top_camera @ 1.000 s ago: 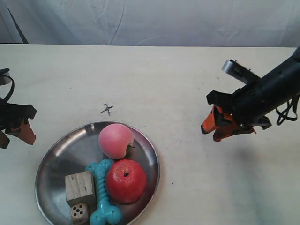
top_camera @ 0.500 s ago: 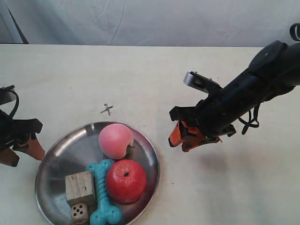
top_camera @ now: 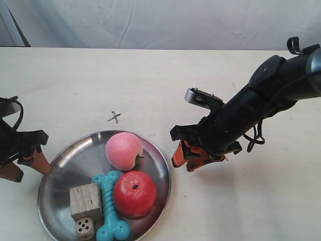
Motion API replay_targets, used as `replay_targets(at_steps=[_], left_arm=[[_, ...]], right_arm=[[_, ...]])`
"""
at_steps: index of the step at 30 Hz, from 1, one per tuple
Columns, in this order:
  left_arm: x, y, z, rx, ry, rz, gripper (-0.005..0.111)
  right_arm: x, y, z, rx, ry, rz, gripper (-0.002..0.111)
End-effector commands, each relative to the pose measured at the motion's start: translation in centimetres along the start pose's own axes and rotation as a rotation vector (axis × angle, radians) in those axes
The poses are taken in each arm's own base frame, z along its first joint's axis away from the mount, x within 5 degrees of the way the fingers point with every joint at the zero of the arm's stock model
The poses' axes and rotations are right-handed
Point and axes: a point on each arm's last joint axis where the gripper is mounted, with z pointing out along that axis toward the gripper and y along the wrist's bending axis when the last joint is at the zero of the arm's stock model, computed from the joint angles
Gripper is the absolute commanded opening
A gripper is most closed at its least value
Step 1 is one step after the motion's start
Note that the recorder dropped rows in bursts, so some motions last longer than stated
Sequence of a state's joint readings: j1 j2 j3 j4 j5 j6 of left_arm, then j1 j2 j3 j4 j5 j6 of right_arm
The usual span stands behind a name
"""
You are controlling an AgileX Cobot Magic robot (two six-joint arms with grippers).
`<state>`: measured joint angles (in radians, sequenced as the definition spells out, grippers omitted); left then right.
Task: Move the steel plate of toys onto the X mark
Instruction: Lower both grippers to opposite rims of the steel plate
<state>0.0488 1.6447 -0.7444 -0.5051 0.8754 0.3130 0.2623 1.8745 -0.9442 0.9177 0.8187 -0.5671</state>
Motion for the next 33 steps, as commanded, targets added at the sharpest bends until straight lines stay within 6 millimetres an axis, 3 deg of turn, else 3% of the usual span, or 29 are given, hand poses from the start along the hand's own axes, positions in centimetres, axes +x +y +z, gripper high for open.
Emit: replay_targets(at_steps=[1,6,12,19,22,33], left_arm=[[-0.1,0.2,1.0,0.023,0.031,-0.035,0.059],[-0.3,0.2,2.2,0.020,0.058,-0.037,0.059],[-0.3,-1.1,4.4,-0.006,0.099,0.016,0.059],[-0.4,-1.1,5.0,-0.008,0.110,0.005,0.059],[-0.4,-1.1,5.0,-0.009,0.106,0.005,0.059],[-0.4,-1.1,5.0,-0.010,0.103,0.005,0.059]], right_arm=[[-0.2,-0.3,0.5,-0.002,0.008,0.009,0.045],[-0.2,-0.6,0.9,0.003,0.015,0.020,0.045],[-0.2,-0.7,0.9,0.007,0.009,0.020,0.045],[0.1,-1.5,2.1,0.009,0.054,0.048,0.045],[0.2,-2.0,2.8,0.005,0.085,0.067,0.058],[0.4,-0.2,4.7,0.008,0.055,0.060,0.059]])
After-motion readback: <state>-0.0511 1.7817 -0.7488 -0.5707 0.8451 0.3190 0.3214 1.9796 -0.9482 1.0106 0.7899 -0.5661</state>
